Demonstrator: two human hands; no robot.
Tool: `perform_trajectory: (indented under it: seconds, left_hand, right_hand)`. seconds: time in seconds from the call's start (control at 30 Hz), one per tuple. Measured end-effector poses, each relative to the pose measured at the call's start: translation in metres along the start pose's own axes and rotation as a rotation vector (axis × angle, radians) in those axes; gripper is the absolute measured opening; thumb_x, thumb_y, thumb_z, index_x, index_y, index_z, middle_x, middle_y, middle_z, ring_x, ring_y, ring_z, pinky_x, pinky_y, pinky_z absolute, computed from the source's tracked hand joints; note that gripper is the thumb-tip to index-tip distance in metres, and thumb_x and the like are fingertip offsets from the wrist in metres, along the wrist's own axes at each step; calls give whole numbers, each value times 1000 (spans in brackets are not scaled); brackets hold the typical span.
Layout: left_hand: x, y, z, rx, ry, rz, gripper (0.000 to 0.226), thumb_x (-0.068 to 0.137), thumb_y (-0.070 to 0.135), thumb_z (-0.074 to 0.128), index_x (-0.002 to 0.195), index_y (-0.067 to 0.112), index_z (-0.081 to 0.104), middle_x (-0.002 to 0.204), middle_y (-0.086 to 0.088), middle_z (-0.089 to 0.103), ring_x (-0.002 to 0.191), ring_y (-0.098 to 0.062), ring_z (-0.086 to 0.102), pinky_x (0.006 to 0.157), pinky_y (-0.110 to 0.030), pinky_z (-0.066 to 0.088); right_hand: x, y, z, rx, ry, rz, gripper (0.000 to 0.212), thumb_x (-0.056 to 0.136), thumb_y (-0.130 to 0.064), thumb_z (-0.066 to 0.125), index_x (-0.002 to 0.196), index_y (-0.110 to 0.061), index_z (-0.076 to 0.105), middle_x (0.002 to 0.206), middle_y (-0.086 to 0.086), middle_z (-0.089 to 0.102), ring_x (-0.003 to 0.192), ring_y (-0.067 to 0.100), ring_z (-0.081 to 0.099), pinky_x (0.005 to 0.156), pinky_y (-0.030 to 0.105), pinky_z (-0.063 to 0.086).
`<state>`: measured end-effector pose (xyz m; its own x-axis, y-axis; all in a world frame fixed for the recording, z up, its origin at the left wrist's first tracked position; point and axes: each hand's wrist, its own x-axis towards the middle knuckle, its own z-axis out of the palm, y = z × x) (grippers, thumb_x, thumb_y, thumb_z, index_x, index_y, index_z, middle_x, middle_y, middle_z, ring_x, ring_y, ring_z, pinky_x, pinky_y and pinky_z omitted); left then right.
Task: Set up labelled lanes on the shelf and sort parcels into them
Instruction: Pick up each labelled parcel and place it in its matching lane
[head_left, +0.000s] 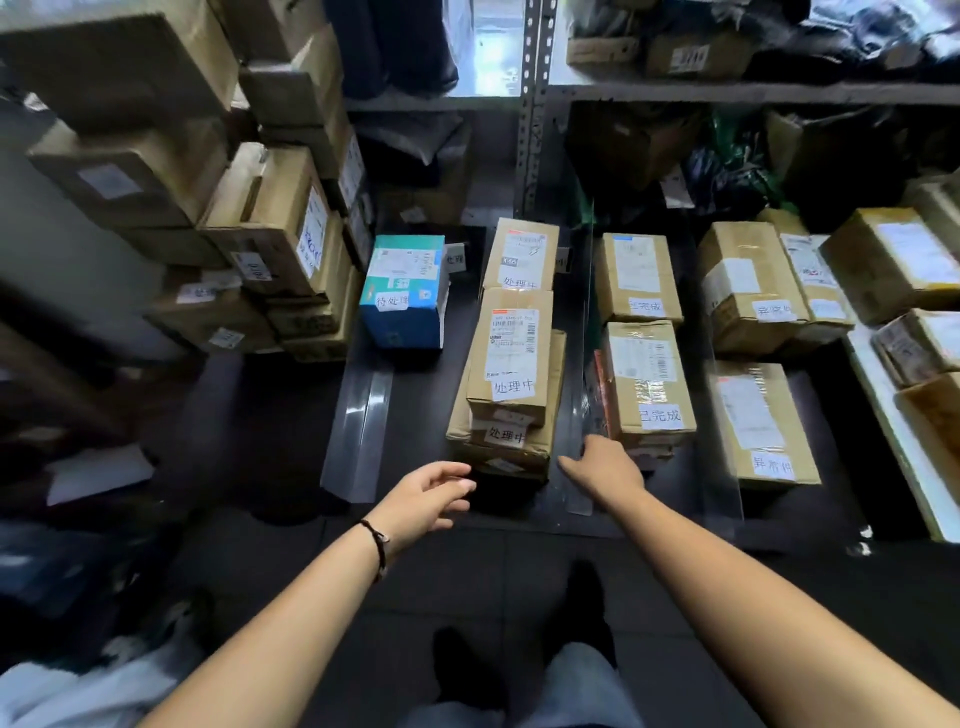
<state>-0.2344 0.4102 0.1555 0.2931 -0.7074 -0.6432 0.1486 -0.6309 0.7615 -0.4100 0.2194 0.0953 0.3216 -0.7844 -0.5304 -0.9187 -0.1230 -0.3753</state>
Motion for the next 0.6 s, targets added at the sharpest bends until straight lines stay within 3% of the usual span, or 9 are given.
perform_trajectory:
  seconds: [0.17,0.33,0.5,0.6]
  left_hand:
    - [-6,-7,-17,35,-14,-2,19,101,24,56,118,29,61,121,3,69,108,-12,68,91,-30,54]
    - [-1,-1,-17,61,-29,4,20,101,24,56,120,28,61,118,5,70,108,-13,67,86,-27,54]
    - [7,2,-15,78,-27,4,18,100,25,57,117,30,61,118,5,70,103,-9,68,81,-23,54]
    - [9,5,-18,92,-26,5,19,100,25,57,118,29,61,118,5,70,104,-9,68,83,-24,55]
  right_hand:
    - [-8,10,12,-35,59,62,21,89,-12,54,107,-3,61,113,18,65,102,39,65,73,35,48]
    - [-10,25,3,-43,147,120,22,90,-12,56,109,-3,63,114,18,66,102,39,65,71,33,46]
    - [-12,36,2,-78,125,111,24,89,-12,54,110,-7,63,113,16,67,101,38,65,74,35,50]
    - [-13,30,-1,-99,119,67,25,94,-25,55,113,-9,60,111,13,67,99,36,66,71,35,49]
